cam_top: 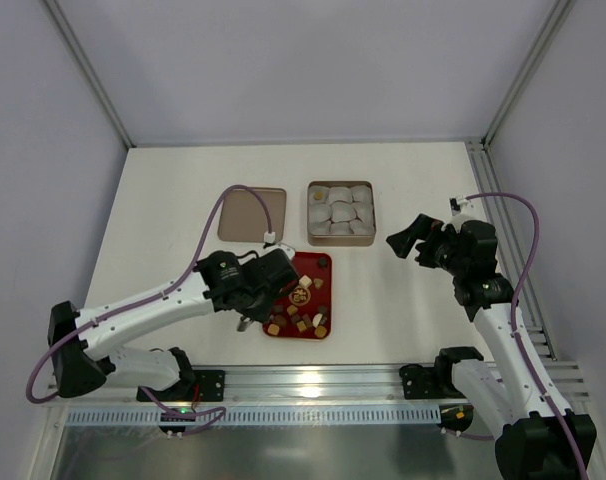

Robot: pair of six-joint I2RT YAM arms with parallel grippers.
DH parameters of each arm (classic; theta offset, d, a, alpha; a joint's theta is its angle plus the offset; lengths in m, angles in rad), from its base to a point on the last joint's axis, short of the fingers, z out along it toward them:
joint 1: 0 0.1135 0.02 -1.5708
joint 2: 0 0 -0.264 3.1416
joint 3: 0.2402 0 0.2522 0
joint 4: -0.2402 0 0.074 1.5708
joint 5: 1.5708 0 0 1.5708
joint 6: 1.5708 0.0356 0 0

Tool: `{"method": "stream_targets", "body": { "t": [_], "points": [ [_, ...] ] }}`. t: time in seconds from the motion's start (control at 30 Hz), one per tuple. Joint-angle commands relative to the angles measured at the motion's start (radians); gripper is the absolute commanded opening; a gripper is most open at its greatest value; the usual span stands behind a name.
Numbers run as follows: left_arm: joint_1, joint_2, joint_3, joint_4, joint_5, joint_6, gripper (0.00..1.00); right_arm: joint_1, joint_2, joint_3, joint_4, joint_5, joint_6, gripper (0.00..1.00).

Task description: Pack the chocolate

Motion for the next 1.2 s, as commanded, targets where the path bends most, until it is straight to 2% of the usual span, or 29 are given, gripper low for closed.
{"method": "stream_targets", "body": {
  "t": [0.0,0.4,0.6,0.87,1.0,1.17],
  "points": [
    [-0.005,0.008,0.059,0.010,-0.024,0.019,0.26,0.004,-0.009,0.006,0.022,-0.012,-0.009,1.00],
    [-0.001,0.073,0.237,-0.018,-0.050,0.062,0.26,0.004,-0.006,0.010,0.026,-0.020,-0.007,1.00],
    [0.044,0.188,0.472,0.007,-0.055,0.124,0.26,0.005,-0.007,0.013,0.028,-0.026,-0.002,1.00],
    [0.180,0.500,0.786,0.089,0.002,0.226,0.26,0.004,-0.013,0.019,0.011,-0.037,0.005,1.00],
    [0.229,0.665,0.992,0.096,0.006,0.255,0.25,0.005,-0.021,0.024,-0.004,-0.038,0.004,1.00],
    [0.286,0.844,1.158,0.093,0.014,0.273,0.25,0.005,-0.035,0.041,-0.034,-0.037,-0.012,1.00]
  ]
}}
